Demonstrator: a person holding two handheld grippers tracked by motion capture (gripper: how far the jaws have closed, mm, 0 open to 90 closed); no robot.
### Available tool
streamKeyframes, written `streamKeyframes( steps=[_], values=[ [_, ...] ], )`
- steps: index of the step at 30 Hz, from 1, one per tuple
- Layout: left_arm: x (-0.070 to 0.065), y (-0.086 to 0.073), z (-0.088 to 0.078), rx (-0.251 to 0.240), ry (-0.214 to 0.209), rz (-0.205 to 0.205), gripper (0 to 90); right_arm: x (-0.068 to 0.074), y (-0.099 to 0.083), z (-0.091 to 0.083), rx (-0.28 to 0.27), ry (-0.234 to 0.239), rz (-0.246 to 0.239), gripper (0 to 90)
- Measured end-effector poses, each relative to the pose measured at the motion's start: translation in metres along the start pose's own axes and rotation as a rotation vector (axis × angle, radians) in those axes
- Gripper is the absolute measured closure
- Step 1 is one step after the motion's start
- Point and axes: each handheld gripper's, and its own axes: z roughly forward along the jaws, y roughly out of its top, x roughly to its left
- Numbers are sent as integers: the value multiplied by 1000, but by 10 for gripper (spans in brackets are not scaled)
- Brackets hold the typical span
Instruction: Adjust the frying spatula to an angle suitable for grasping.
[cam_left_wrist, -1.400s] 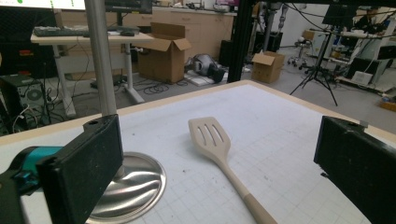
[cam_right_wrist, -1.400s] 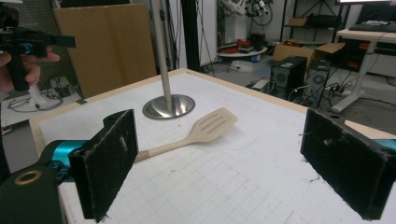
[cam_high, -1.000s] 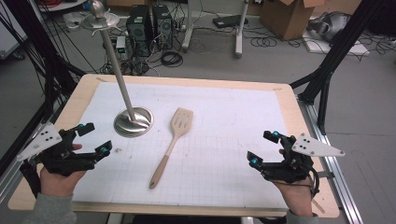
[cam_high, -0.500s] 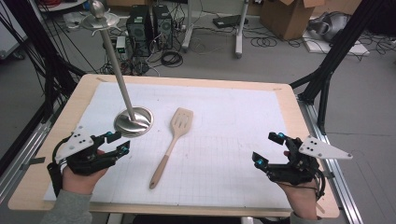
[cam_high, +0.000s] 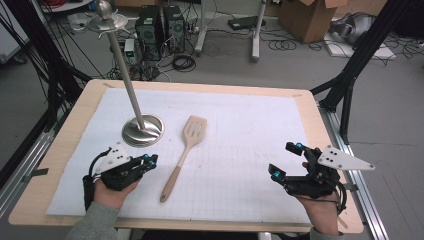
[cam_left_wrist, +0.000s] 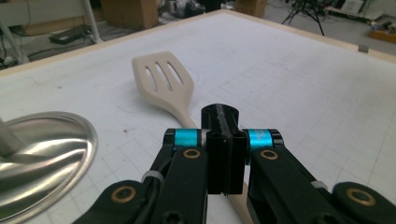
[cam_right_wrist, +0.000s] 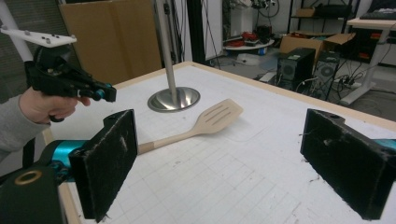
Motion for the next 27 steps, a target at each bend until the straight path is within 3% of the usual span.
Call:
streamKeyframes(
  steps=[4,12,21,27],
  values=[
    [-6,-8,12,28,-27,-16,896,0,-1,1,4,1,0,100],
    [-24,-14,35,79,-57,25,897,2,-1,2,4,4,-6,100],
    [-31,-19,49,131,-97,39,897,1,-2,1,3,4,-7,100],
    [-38,-24,61,176,-96,60,897,1,-4,3,16,3,-1,100]
  ],
)
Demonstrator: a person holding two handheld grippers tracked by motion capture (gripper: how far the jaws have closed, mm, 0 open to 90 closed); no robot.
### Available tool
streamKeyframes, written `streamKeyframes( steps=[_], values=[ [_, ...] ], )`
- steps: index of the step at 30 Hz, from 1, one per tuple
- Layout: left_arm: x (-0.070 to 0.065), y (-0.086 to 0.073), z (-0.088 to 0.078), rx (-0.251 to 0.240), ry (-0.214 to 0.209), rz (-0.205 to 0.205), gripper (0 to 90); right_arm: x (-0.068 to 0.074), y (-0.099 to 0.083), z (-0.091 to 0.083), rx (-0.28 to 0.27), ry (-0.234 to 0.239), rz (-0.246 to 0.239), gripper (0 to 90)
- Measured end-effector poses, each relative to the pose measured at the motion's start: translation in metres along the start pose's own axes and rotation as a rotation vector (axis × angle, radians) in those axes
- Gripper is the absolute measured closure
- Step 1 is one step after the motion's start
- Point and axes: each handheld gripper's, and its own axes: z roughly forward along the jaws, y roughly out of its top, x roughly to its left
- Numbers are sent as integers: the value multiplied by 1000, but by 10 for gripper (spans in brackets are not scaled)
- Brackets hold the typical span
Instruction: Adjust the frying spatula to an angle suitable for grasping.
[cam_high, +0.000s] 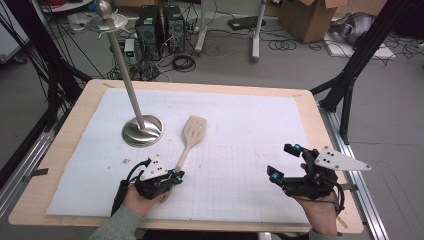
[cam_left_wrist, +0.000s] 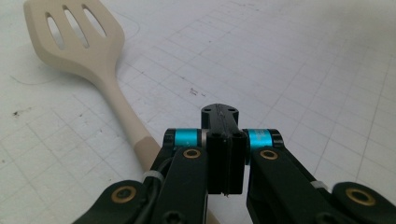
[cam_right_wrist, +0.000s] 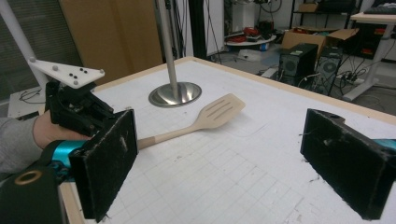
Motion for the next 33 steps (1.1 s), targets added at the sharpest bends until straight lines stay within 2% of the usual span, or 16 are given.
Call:
streamKeyframes(
  steps=[18,23,25,33],
  values=[
    [1,-7,9,69,23,3,897,1,-2,2,15,3,0,100],
    [-1,-8,10,83,26,11,897,1,-3,3,17,4,1,101],
    [-2,-9,11,102,34,29,897,1,-2,4,17,6,-3,100],
    [-1,-12,10,116,45,34,897,0,-3,6,19,10,-7,100]
  ],
)
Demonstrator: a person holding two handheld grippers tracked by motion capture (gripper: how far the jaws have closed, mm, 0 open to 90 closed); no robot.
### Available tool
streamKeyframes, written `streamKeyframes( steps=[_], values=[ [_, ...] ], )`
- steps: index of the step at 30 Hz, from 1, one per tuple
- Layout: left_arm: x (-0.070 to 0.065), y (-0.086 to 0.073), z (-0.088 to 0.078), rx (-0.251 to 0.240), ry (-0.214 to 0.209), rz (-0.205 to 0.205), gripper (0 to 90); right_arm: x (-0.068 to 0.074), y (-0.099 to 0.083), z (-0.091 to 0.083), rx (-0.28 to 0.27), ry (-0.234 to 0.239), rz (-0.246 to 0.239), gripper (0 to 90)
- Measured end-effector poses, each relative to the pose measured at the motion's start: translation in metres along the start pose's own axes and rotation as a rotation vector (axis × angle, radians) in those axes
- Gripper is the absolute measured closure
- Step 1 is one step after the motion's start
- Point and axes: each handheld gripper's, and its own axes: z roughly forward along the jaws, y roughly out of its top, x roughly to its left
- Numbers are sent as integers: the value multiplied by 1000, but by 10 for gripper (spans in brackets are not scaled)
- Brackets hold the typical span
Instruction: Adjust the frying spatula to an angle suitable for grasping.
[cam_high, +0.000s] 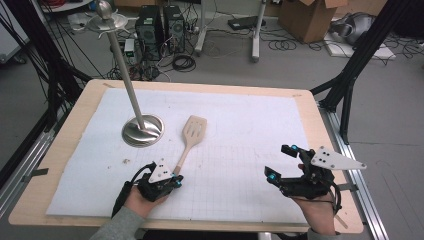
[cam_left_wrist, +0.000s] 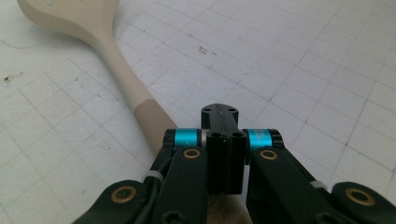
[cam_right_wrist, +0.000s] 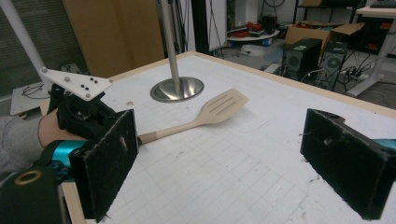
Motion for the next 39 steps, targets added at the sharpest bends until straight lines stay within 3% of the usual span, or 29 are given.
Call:
streamKeyframes(
  steps=[25,28,39],
  values=[
    [0,-6,-11,15,-8,18,900,0,1,7,14,16,-1,100],
    [-3,-8,-10,33,-5,40,900,0,2,8,11,18,-5,100],
    [-1,-12,-16,36,-5,33,900,0,3,12,19,31,-1,100]
  ],
)
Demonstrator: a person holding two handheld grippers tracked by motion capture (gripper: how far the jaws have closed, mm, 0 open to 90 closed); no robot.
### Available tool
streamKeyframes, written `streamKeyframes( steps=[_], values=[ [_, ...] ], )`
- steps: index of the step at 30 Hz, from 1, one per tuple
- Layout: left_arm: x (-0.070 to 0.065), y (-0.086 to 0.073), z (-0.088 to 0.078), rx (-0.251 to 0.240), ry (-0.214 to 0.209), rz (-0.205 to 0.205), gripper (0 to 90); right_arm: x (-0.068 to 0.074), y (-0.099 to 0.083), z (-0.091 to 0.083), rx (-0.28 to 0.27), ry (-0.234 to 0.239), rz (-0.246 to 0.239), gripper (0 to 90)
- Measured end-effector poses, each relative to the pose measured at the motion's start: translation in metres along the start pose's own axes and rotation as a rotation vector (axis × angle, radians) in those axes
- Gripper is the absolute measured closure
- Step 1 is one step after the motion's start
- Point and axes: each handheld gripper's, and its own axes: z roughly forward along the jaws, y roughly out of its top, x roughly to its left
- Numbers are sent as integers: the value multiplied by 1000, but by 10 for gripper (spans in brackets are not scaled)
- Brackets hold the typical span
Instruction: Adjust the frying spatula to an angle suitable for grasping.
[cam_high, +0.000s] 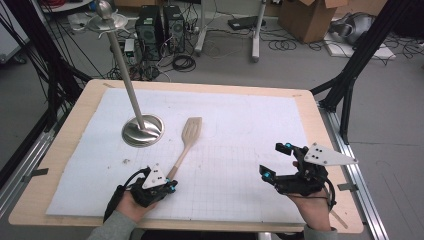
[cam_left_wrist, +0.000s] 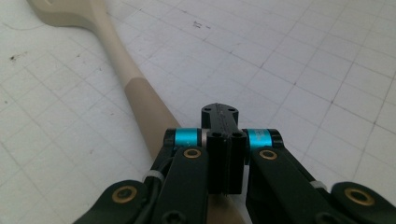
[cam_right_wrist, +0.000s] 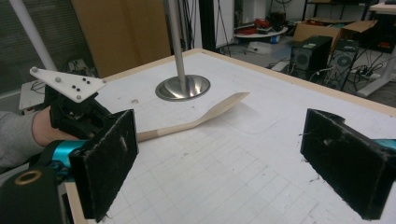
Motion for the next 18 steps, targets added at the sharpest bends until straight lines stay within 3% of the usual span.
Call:
streamKeyframes(
  steps=[18],
  values=[
    [10,-9,-11,3,13,-19,900,0,2,5,3,10,-9,100]
  ],
)
